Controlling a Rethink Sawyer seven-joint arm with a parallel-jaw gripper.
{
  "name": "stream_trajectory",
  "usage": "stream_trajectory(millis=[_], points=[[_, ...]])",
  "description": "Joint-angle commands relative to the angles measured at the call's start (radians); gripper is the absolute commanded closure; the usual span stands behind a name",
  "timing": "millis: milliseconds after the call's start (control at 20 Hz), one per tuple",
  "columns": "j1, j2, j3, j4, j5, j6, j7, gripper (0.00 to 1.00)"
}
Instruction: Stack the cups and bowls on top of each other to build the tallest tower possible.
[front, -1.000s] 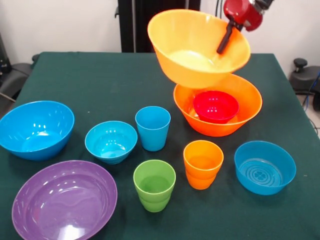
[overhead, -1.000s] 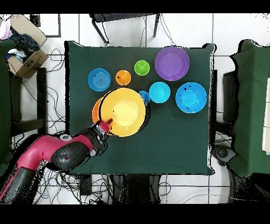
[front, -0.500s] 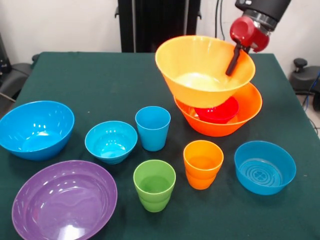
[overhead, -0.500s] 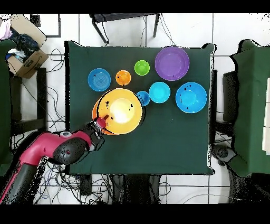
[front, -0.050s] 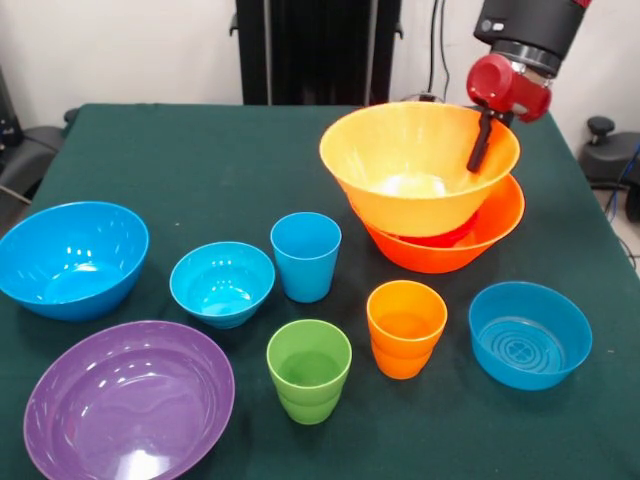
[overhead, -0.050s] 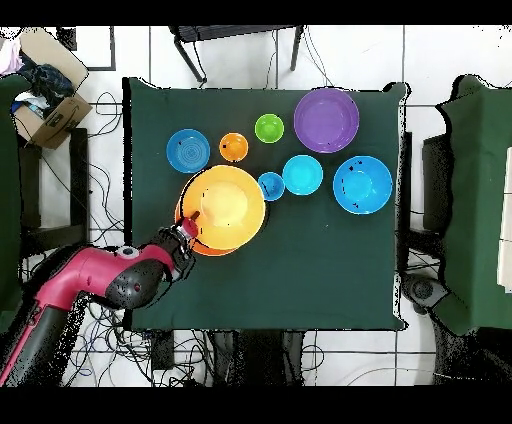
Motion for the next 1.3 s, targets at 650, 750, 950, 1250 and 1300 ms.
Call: stream_trajectory(millis=[650,750,950,1250,1300], points=[[0.017,0.018,0.1,-0.124,0.038,0.012,0.261,1.0],[0.019,0.04,0.088,-0.131,0.025,0.01,0.283,1.0],[0.018,0.085,0.063,-0.142,-0.012,-0.021,0.311,1.0],[0.016,0.137,0.045,-0.161,-0.041,-0.059,0.356,1.0],[0.013,0.144,0.037,-0.166,-0.047,-0.065,0.366,1.0]])
